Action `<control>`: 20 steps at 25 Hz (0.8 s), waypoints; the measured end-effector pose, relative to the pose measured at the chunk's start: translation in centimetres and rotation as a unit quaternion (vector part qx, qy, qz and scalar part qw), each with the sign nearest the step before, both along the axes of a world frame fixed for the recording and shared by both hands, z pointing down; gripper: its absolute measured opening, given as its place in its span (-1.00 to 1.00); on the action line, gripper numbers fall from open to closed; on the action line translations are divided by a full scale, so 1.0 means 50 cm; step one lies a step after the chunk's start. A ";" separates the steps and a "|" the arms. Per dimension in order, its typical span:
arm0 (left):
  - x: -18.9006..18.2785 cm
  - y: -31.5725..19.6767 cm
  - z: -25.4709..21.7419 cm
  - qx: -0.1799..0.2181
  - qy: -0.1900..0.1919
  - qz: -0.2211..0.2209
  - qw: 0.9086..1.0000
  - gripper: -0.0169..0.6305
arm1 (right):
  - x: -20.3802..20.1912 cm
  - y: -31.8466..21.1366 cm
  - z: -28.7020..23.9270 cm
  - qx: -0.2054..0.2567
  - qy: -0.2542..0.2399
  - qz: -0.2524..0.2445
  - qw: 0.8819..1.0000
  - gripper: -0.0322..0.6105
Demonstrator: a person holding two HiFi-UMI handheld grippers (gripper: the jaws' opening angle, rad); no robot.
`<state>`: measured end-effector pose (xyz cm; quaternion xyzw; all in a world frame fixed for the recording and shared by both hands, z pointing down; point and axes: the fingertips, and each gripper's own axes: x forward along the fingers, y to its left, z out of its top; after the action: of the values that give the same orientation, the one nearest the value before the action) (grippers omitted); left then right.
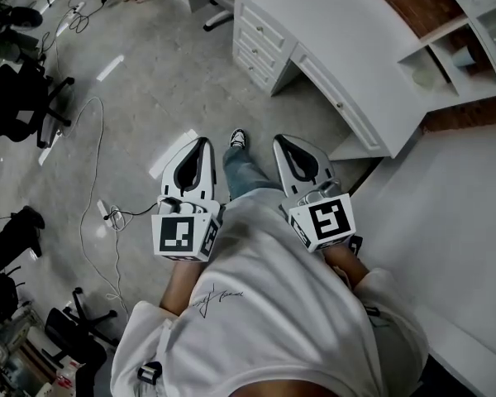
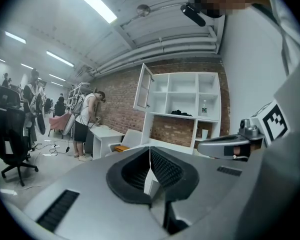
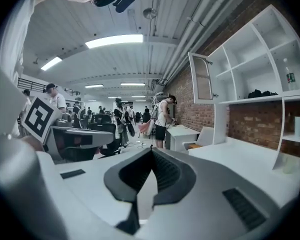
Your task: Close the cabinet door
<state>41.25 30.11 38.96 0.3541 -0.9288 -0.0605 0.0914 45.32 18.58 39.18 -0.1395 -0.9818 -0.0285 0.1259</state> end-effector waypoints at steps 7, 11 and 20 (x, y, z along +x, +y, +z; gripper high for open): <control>-0.105 0.003 -0.006 -0.008 0.003 -0.003 1.000 -0.90 | -0.126 -0.002 0.002 -0.016 0.004 0.003 1.000 -0.82; -0.181 -0.007 -0.006 -0.015 0.002 0.000 1.000 -0.90 | -0.203 -0.007 0.005 -0.020 0.004 -0.002 1.000 -0.82; -0.341 -0.052 -0.016 -0.019 0.008 0.008 1.000 -0.90 | -0.370 -0.036 0.006 -0.015 0.019 -0.012 1.000 -0.82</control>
<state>24.18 27.51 38.17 0.3593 -0.9260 -0.0455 0.1062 26.82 16.76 39.50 -0.1535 -0.9779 -0.0128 0.1416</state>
